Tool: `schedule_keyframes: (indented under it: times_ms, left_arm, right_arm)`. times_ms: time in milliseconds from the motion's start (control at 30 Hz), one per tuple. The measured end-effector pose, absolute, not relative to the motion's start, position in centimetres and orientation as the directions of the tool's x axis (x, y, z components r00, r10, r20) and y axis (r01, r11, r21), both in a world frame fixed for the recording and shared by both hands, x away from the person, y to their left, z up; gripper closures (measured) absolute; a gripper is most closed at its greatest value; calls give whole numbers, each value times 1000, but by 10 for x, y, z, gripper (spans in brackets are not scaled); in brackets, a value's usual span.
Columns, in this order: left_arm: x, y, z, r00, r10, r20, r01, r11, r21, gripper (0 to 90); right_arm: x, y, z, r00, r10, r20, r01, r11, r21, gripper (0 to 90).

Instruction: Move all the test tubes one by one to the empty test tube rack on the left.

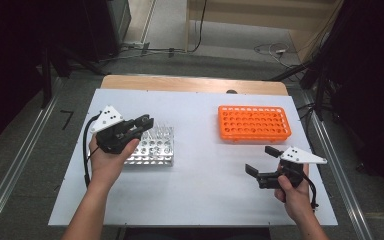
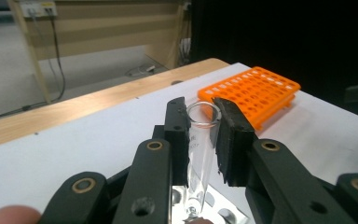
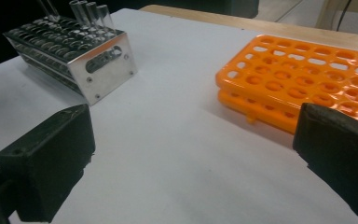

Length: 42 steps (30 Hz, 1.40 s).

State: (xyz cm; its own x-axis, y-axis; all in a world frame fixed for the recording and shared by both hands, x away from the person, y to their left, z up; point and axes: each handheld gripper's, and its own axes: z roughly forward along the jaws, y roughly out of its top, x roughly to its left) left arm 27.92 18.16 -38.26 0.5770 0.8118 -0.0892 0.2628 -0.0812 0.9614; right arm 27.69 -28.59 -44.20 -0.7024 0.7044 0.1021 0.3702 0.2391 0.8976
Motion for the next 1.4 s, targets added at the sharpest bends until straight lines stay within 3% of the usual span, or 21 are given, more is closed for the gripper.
schedule_keyframes:
  times_ms: [367,600,1400]
  left_arm:
    - [292,213,-380,471,878,-82,253,-45,966,763]
    - [305,217,-393,416,904,-102,295,-29,955,763]
    - [322,205,-430,399,916,-48,386,-120,914,763]
  right_arm:
    - [279,-302,-451,-667,737,112,405,232,885,0]
    - [277,-307,-453,-654,748,115,414,226,882,0]
    - [277,-307,-454,-649,752,109,413,228,882,0]
